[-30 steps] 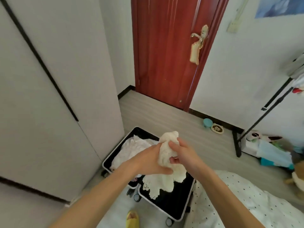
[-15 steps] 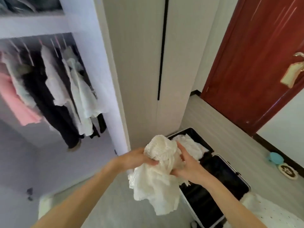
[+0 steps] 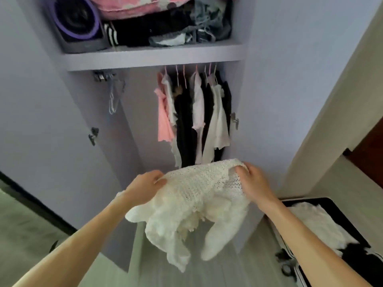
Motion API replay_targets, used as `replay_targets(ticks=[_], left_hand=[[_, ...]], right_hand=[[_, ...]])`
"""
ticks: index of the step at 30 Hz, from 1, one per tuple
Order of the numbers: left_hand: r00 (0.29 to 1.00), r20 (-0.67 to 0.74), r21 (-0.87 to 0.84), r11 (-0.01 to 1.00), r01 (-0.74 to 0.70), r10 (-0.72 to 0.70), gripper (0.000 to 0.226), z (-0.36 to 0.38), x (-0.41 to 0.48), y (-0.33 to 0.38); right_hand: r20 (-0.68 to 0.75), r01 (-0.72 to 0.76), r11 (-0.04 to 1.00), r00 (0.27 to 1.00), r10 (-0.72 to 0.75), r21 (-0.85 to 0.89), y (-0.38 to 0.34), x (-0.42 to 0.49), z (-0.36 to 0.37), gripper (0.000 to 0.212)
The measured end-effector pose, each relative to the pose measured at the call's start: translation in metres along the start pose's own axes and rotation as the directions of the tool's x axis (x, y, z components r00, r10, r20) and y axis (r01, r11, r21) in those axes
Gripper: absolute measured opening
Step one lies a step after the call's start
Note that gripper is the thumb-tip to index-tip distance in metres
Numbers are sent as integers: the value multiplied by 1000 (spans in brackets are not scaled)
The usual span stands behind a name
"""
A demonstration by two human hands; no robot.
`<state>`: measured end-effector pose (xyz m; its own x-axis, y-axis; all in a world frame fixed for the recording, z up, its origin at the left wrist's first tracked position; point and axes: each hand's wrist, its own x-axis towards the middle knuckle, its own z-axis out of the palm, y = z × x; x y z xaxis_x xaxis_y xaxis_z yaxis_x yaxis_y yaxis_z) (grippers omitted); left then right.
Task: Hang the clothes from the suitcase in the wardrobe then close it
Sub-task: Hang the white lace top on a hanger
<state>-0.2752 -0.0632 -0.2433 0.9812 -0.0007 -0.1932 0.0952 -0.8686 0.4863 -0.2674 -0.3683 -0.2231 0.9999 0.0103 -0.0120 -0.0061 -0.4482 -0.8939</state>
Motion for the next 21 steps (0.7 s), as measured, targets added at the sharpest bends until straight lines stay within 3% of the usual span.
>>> replay_targets(ticks=[4, 7, 10, 12, 15, 17, 19, 21], left_hand=[[976, -203, -6, 997, 75, -74, 16, -26, -8, -36], [925, -361, -159, 985, 66, -120, 16, -37, -17, -50], [951, -307, -215, 976, -47, -22, 20, -31, -26, -48], [972, -225, -197, 973, -118, 73, 42, -23, -30, -42], [973, -224, -226, 968, -108, 56, 67, -25, -20, -33], [963, -266, -173, 980, -94, 45, 55, -31, -12, -25], [940, -337, -101, 991, -89, 50, 20, -44, -2, -24], [921, -386, -20, 998, -60, 48, 14, -60, 5, -28]], right_hand=[[30, 103, 994, 994, -103, -22, -63, 15, 44, 31], [56, 152, 988, 987, -150, -22, -99, 23, 80, 28], [141, 195, 981, 971, -194, 8, -124, 26, 110, 28], [203, 221, 975, 954, -221, 20, -136, 27, 126, 31], [258, 255, 967, 934, -246, -2, -146, 30, 144, 33], [287, 283, 959, 919, -270, -4, -149, 32, 149, 36], [285, 313, 949, 914, -290, -39, -148, 38, 148, 37], [249, 373, 916, 910, -331, -147, -140, 47, 140, 32]])
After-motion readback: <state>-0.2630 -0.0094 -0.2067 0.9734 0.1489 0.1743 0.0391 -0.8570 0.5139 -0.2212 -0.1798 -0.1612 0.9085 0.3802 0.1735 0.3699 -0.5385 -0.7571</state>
